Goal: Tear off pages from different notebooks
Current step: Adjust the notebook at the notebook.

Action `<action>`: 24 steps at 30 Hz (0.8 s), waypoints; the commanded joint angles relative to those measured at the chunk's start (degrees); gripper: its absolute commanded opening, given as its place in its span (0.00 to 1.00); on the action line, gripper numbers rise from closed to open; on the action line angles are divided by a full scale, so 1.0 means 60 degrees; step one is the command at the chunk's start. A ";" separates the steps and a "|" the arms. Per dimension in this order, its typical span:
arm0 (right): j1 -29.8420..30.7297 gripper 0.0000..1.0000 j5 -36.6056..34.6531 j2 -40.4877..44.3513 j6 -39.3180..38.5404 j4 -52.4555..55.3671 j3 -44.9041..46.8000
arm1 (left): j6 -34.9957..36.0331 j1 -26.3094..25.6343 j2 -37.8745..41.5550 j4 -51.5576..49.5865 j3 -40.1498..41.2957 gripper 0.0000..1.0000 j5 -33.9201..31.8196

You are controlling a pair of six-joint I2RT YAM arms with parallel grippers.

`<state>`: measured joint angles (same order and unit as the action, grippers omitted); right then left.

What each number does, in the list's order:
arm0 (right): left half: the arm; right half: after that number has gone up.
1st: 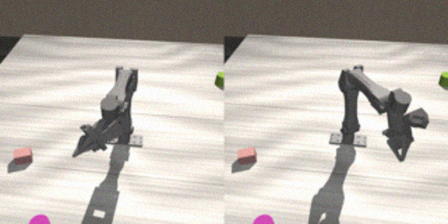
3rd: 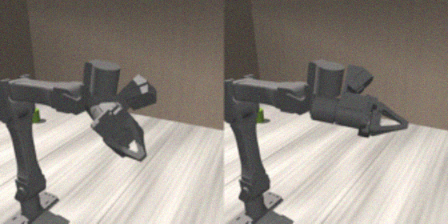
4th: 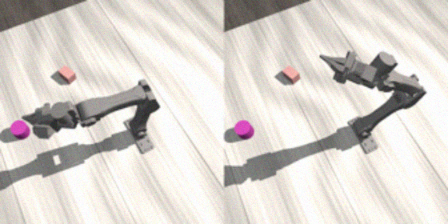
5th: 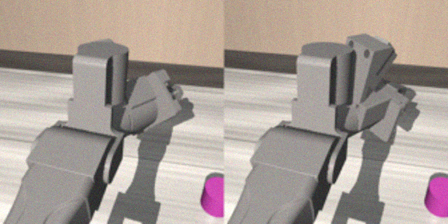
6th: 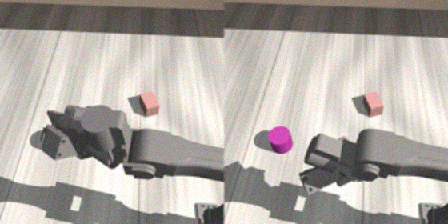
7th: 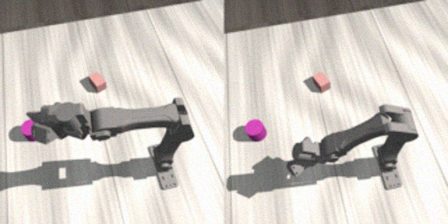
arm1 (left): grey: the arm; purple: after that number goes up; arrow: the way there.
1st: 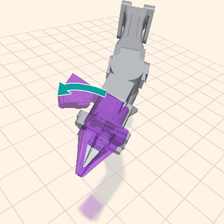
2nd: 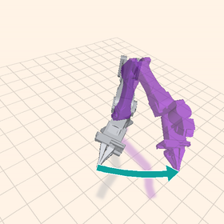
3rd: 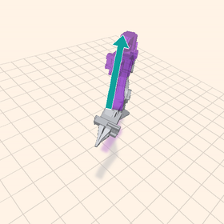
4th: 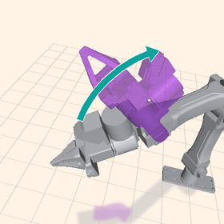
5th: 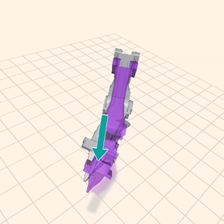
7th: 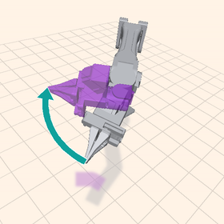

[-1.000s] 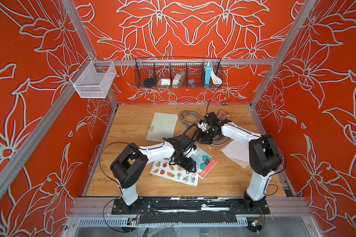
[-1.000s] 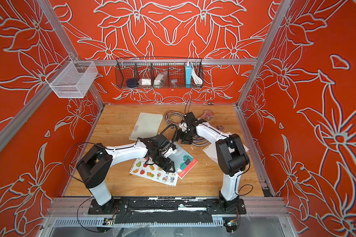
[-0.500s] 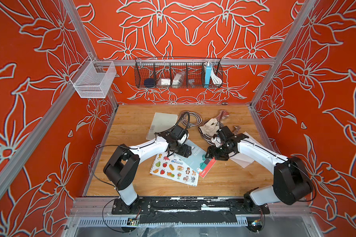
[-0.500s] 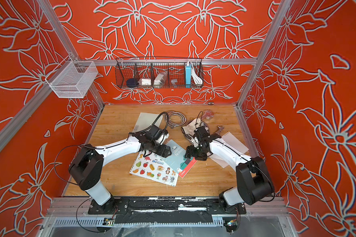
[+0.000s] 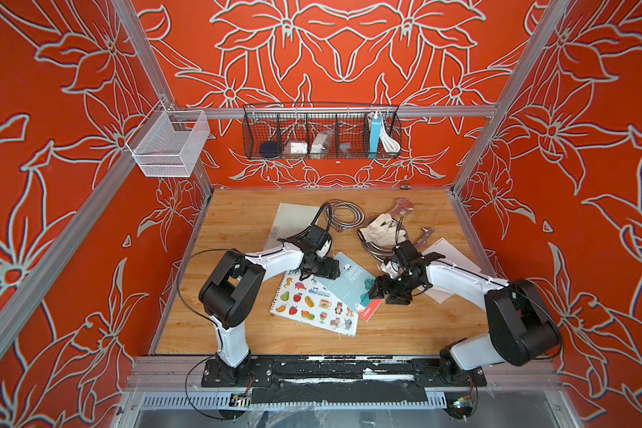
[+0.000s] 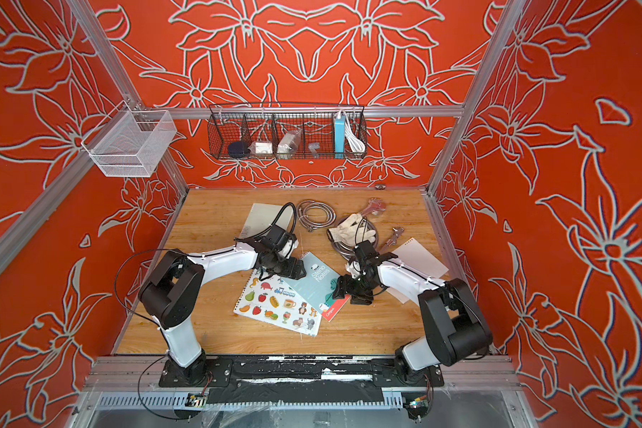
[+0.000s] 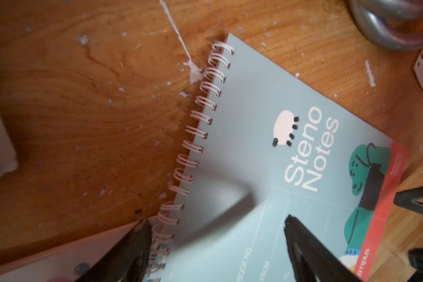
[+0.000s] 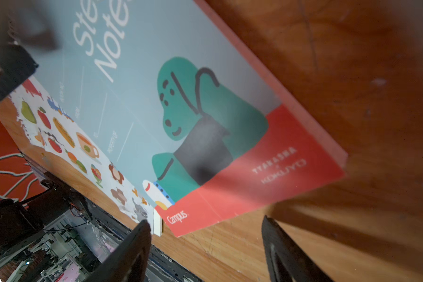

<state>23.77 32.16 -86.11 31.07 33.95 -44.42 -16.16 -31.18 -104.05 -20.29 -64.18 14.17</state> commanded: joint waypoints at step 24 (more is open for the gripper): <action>-0.0065 0.74 -0.0591 -0.0516 -0.0634 0.1308 -0.2212 | -0.0233 -0.0119 0.0828 -0.0953 0.0264 0.78 0.0886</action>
<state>23.14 29.30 -88.05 29.15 40.62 -55.79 -17.04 -31.14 -101.82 -24.23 -62.96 16.01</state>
